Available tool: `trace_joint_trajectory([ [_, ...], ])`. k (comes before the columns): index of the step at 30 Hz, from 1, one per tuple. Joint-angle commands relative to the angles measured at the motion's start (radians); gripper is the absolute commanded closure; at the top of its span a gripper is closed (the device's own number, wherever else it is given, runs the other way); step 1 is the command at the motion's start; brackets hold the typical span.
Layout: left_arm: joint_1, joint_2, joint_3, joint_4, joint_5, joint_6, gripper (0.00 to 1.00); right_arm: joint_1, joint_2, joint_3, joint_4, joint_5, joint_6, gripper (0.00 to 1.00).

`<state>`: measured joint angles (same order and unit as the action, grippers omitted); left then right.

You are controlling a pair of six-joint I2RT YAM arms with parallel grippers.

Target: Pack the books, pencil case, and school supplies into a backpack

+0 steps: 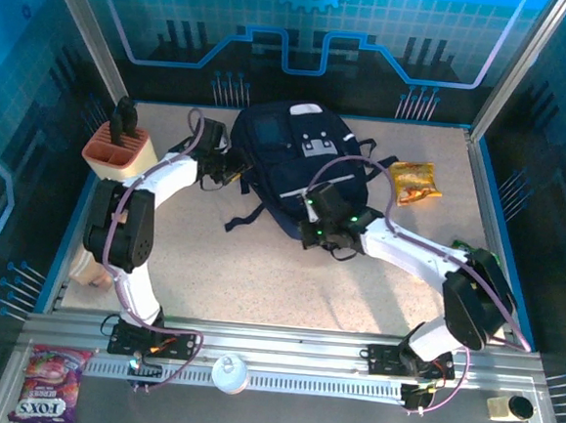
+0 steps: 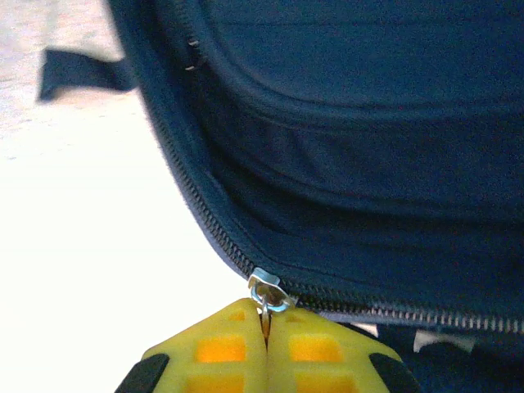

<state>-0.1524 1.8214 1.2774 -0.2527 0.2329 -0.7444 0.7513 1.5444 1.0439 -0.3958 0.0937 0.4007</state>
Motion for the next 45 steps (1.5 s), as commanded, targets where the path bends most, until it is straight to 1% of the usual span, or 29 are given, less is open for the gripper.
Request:
trace_joint_trajectory([
  [1, 0.046, -0.108, -0.094, -0.004, -0.023, -0.018, 0.43, 0.049, 0.072, 0.090, 0.084, -0.125, -0.005, 1.00],
  [3, 0.071, -0.169, -0.172, 0.010, -0.010, -0.047, 0.38, 0.070, 0.130, 0.145, 0.114, -0.156, 0.004, 1.00],
  [7, 0.098, -0.286, -0.304, 0.028, 0.030, -0.096, 0.31, 0.100, 0.227, 0.251, 0.140, -0.197, 0.012, 1.00],
  [10, 0.100, -0.350, -0.377, 0.057, 0.104, -0.140, 0.28, 0.114, 0.283, 0.305, 0.137, -0.215, 0.013, 1.00],
  [13, 0.093, -0.385, -0.439, 0.120, 0.190, -0.211, 0.27, 0.123, 0.318, 0.335, 0.134, -0.228, 0.018, 1.00],
  [15, 0.077, -0.396, -0.474, 0.160, 0.225, -0.252, 0.27, 0.125, 0.336, 0.352, 0.130, -0.242, 0.025, 1.00],
  [18, 0.051, -0.396, -0.496, 0.176, 0.253, -0.277, 0.27, 0.129, 0.354, 0.367, 0.124, -0.247, 0.030, 1.00],
  [25, 0.009, -0.377, -0.542, 0.177, 0.243, -0.283, 0.31, 0.129, 0.364, 0.368, 0.122, -0.250, 0.040, 1.00],
  [28, 0.001, -0.366, -0.545, 0.165, 0.242, -0.260, 0.34, 0.129, 0.367, 0.372, 0.117, -0.250, 0.041, 1.00],
  [31, -0.002, -0.360, -0.539, 0.136, 0.219, -0.234, 0.36, 0.129, 0.365, 0.367, 0.116, -0.247, 0.041, 1.00],
  [35, -0.006, -0.334, -0.523, 0.140, 0.222, -0.228, 0.45, 0.130, 0.371, 0.372, 0.105, -0.245, 0.038, 1.00],
  [41, -0.007, -0.302, -0.508, 0.131, 0.211, -0.219, 0.69, 0.138, 0.364, 0.378, 0.045, -0.193, 0.029, 1.00],
  [45, -0.007, -0.291, -0.494, 0.117, 0.191, -0.204, 0.89, 0.140, 0.329, 0.365, -0.032, -0.129, 0.046, 1.00],
])
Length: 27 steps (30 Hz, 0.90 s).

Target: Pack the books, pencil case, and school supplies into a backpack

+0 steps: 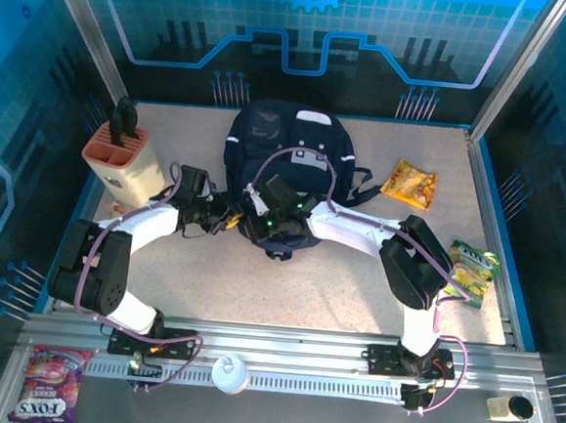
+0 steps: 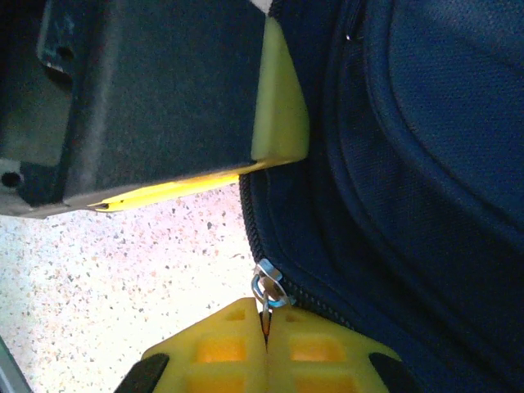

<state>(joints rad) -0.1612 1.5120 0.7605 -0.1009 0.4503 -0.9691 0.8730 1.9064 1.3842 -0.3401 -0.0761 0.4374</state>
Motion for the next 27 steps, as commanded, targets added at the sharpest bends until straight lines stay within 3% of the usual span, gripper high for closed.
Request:
trace_joint_trajectory([
  [1, 0.002, 0.018, 0.027, -0.037, -0.033, 0.022, 0.93, 0.019, -0.044, 0.017, -0.105, 0.058, 0.017, 1.00],
  [3, 0.002, 0.017, 0.041, -0.044, -0.045, 0.031, 1.00, 0.017, -0.073, -0.003, -0.149, 0.104, 0.032, 1.00],
  [9, 0.006, 0.010, 0.080, -0.081, -0.084, 0.061, 1.00, 0.008, -0.155, -0.078, -0.258, 0.224, 0.093, 1.00],
  [17, 0.025, -0.007, 0.106, -0.118, -0.110, 0.095, 1.00, -0.056, -0.261, -0.249, -0.264, 0.349, 0.171, 1.00],
  [27, 0.053, -0.017, 0.104, -0.149, -0.114, 0.139, 1.00, -0.229, -0.362, -0.374, -0.178, 0.351, 0.086, 1.00],
])
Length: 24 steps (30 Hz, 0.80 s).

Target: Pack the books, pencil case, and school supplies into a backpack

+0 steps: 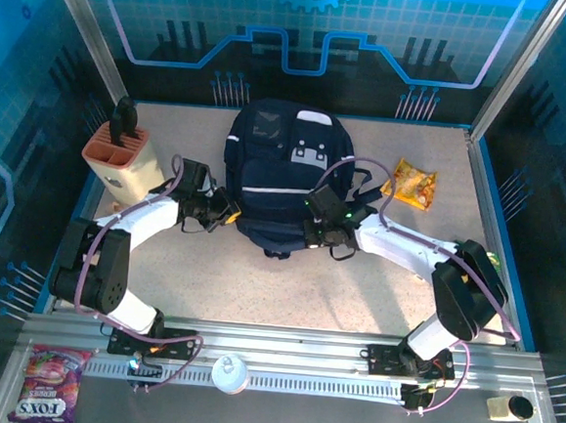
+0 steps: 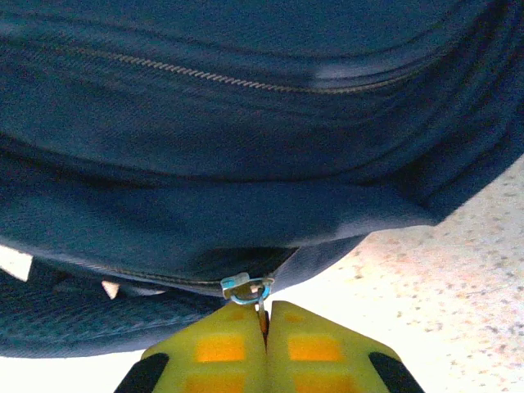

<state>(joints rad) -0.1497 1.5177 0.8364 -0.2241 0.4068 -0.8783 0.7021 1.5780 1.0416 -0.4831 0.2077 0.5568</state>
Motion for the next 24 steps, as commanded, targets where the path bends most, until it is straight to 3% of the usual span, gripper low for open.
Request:
trace_joint_trajectory([
  [1, 0.045, -0.024, 0.029, -0.032, -0.074, 0.054, 1.00, -0.073, -0.035, -0.034, -0.025, 0.064, -0.048, 1.00],
  [6, 0.053, -0.043, 0.057, -0.090, -0.109, 0.125, 1.00, -0.106, -0.045, -0.015, 0.050, 0.000, -0.185, 1.00],
  [12, 0.029, -0.090, 0.131, -0.213, -0.143, 0.268, 0.60, -0.104, -0.050, 0.012, 0.134, -0.224, -0.314, 1.00],
  [14, -0.008, -0.115, 0.161, -0.252, -0.173, 0.338, 0.48, -0.104, -0.047, 0.015, 0.147, -0.272, -0.337, 1.00],
  [17, -0.090, -0.134, 0.204, -0.276, -0.184, 0.464, 0.38, -0.105, -0.047, 0.016, 0.162, -0.325, -0.365, 1.00],
  [24, -0.320, -0.066, 0.290, -0.288, -0.252, 0.759, 0.32, -0.111, -0.064, -0.001, 0.180, -0.388, -0.391, 1.00],
])
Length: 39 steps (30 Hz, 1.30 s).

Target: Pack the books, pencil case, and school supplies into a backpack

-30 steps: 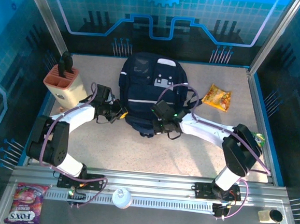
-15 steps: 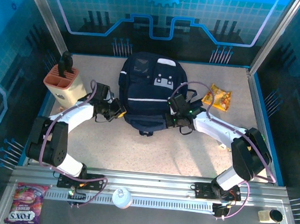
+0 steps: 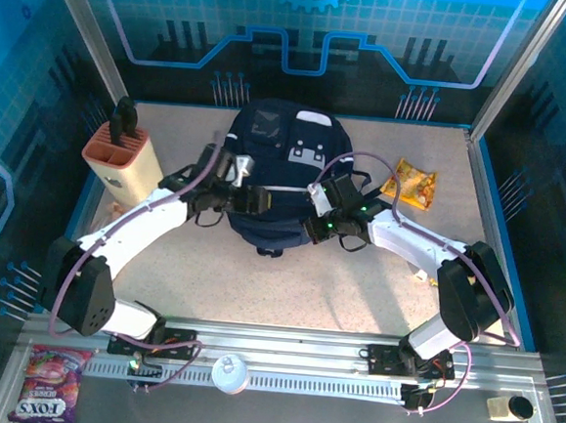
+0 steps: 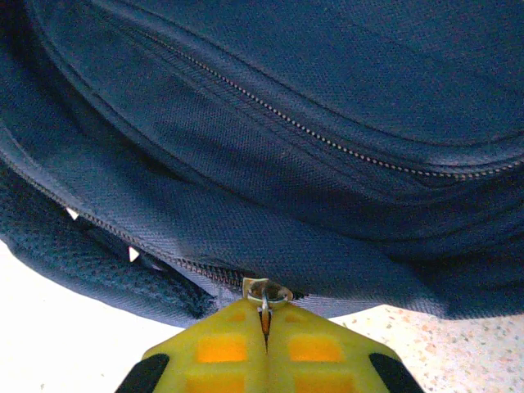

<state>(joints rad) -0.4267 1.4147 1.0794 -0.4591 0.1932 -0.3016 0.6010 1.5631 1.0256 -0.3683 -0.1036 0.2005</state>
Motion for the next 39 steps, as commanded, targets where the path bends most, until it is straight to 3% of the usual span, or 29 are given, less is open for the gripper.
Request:
trace_joint_trajectory([
  [1, -0.064, 0.057, 0.060, -0.052, -0.037, 0.211, 0.31, -0.013, -0.053, 0.010, 0.069, -0.084, -0.032, 1.00],
  [8, -0.159, 0.194, 0.125, -0.059, 0.028, 0.371, 0.32, -0.038, -0.092, -0.046, 0.118, -0.132, 0.006, 1.00],
  [14, -0.175, 0.261, 0.131, -0.047, 0.055, 0.427, 0.38, -0.051, -0.107, -0.075, 0.143, -0.151, 0.031, 1.00],
  [19, -0.179, 0.271, 0.100, -0.005, -0.103, 0.430, 0.74, -0.061, -0.107, -0.087, 0.128, -0.078, 0.043, 1.00],
  [24, -0.178, 0.233, 0.056, 0.029, -0.172, 0.439, 0.92, -0.087, -0.100, -0.117, 0.122, 0.050, 0.027, 1.00],
  [32, -0.179, 0.167, 0.020, 0.013, -0.172, 0.431, 0.98, -0.153, -0.022, -0.105, 0.128, 0.275, 0.021, 0.97],
  [39, -0.178, 0.117, -0.007, -0.032, -0.151, 0.407, 0.97, -0.271, 0.080, 0.001, 0.153, 0.203, 0.057, 0.89],
])
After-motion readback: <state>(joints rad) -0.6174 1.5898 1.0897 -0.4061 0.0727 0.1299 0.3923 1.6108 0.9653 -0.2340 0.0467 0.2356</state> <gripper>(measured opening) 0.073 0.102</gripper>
